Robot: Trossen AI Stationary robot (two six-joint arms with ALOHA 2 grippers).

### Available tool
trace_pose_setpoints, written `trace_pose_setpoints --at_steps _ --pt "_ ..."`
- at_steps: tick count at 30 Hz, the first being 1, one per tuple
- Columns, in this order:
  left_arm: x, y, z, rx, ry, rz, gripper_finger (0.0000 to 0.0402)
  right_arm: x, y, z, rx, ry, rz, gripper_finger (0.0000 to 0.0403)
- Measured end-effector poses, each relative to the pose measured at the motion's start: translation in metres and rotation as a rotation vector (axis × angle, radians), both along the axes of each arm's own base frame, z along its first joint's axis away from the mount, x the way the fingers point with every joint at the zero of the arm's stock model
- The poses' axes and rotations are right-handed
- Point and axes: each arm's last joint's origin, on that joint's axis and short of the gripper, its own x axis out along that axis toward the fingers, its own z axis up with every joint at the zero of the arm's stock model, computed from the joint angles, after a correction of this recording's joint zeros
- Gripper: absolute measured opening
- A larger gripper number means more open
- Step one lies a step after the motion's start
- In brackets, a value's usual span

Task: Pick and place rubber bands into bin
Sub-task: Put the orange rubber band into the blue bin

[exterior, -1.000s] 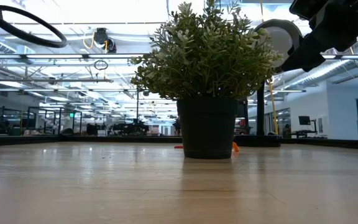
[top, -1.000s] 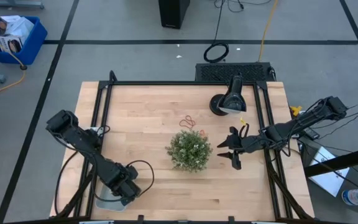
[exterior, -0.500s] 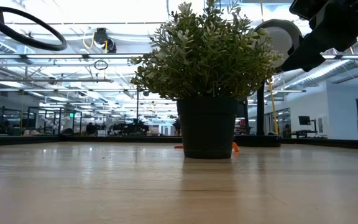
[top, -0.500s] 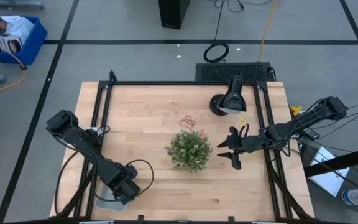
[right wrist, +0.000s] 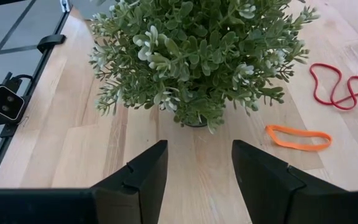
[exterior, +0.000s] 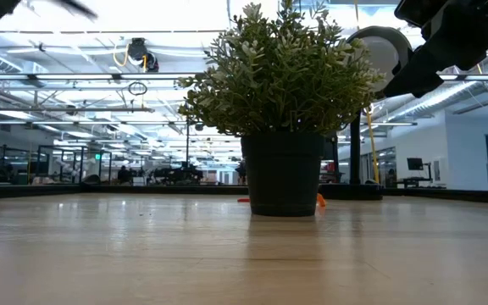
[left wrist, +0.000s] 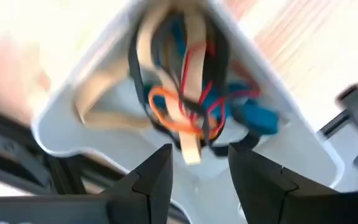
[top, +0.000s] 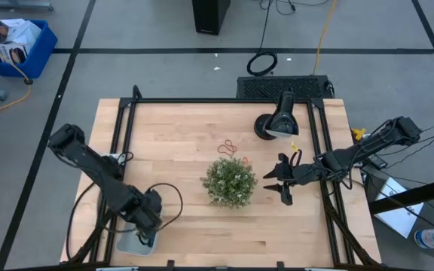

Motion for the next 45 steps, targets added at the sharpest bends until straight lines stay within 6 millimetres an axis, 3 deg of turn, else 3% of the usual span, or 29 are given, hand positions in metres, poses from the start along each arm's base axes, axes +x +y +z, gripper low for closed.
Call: trace_pose_setpoints --at_steps 10,17,24,32,40,45 --pt "-0.008 0.029 0.043 0.259 -0.528 -0.044 0.0164 0.0 0.0 0.0 -0.062 -0.005 0.044 0.017" --pt "0.003 0.044 0.059 0.366 -0.735 -0.01 0.0163 -0.001 -0.001 -0.004 -0.122 -0.005 0.069 0.0169" --pt "0.014 0.058 0.06 0.407 -0.741 0.013 0.0163 -0.009 -0.009 -0.038 -0.242 -0.024 -0.032 0.0169" --pt "0.02 0.068 0.06 0.409 -0.723 0.049 0.0164 -0.02 -0.025 -0.072 -0.232 -0.23 -0.105 0.0169" --pt "0.023 0.075 0.06 0.42 -0.717 0.077 0.0163 -0.019 -0.037 -0.076 -0.259 -0.249 -0.146 0.0169" --pt "0.025 0.077 0.06 0.425 -0.714 0.089 0.0163 -0.006 -0.037 -0.072 -0.259 -0.222 -0.124 0.0169"
